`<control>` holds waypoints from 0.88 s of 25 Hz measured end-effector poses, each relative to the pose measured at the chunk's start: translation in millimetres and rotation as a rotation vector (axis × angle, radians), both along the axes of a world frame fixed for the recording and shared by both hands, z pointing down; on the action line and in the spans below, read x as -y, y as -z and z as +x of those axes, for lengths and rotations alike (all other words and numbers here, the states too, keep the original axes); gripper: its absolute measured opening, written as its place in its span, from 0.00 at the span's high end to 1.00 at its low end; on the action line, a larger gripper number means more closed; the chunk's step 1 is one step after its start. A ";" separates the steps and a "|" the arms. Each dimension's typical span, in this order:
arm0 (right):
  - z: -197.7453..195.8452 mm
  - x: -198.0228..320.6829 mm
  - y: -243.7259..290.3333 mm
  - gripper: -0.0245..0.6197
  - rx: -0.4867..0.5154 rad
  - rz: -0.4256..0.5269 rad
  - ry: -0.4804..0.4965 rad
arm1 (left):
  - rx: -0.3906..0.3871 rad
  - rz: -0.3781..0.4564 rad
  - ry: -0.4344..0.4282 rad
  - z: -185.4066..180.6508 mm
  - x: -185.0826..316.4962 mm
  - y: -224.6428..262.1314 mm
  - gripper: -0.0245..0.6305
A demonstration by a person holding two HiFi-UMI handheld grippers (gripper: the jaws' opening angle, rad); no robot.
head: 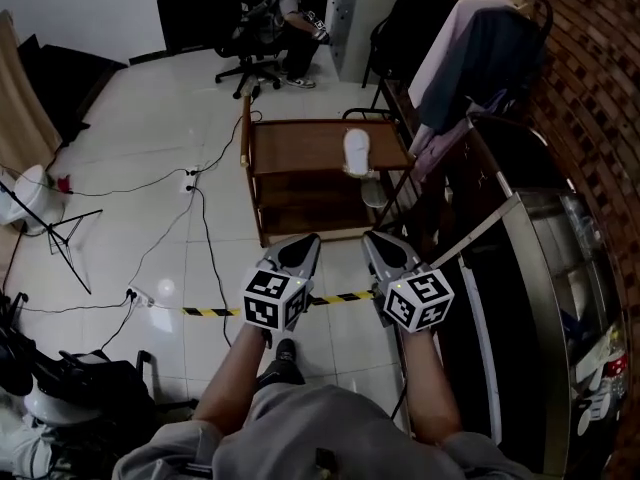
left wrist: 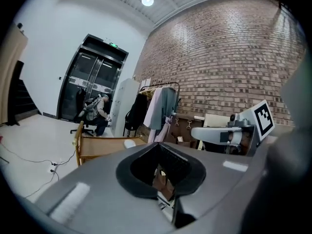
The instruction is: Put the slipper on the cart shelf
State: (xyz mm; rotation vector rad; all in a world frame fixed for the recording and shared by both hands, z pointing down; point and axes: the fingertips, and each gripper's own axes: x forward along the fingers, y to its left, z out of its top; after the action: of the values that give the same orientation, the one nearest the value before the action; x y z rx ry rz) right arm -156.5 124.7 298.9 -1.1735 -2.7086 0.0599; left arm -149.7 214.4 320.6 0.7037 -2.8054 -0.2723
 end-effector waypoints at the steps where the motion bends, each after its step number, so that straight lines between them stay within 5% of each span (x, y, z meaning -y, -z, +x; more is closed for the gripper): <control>1: -14.7 -5.7 -2.0 0.96 -0.007 0.002 -0.015 | 0.004 -0.001 -0.003 -15.3 -7.0 -1.3 0.95; 13: -146.5 -23.5 -27.4 0.96 -0.084 0.015 -0.154 | -0.024 0.002 -0.109 -159.4 -26.3 -21.3 0.95; 22: -233.9 -2.1 -51.3 0.96 -0.093 -0.018 -0.157 | -0.081 -0.044 -0.113 -237.5 -5.0 -49.8 0.95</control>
State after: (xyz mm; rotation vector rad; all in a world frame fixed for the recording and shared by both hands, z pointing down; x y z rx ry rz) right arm -390.4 126.7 350.1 -0.9364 -2.7176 0.1570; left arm -387.3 219.4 370.5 0.8184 -2.6759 -0.2131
